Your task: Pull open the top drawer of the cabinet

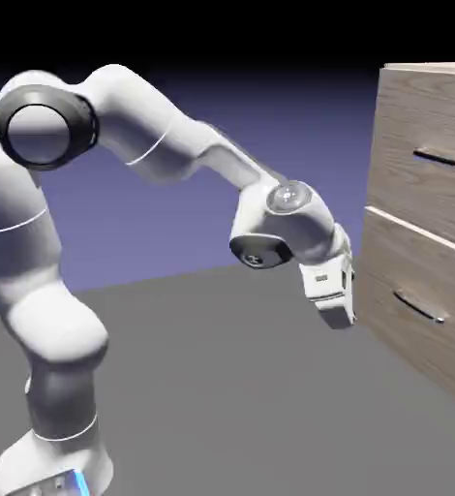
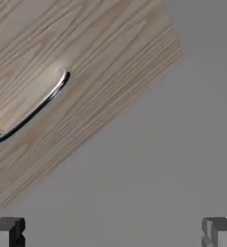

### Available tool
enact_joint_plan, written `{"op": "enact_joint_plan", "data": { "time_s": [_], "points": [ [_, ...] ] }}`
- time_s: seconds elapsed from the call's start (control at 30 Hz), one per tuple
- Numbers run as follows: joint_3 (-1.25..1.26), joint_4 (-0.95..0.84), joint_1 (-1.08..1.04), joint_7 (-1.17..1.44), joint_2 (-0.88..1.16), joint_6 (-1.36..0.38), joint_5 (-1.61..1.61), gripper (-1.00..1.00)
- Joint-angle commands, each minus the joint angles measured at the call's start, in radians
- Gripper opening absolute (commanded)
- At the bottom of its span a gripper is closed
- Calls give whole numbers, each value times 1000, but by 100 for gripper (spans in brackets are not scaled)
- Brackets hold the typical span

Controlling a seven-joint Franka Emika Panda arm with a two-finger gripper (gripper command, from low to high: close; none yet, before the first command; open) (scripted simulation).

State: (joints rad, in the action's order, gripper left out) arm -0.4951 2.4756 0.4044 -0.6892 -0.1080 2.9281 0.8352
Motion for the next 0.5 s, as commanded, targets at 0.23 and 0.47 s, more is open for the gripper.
{"op": "enact_joint_plan", "data": {
  "time_s": [0.23, 0.47],
  "points": [
    [-206, -139, 164, 22, 192, -45, 348, 0],
    [-387, -261, 307, 40, 361, -85, 652, 0]
  ]
}}
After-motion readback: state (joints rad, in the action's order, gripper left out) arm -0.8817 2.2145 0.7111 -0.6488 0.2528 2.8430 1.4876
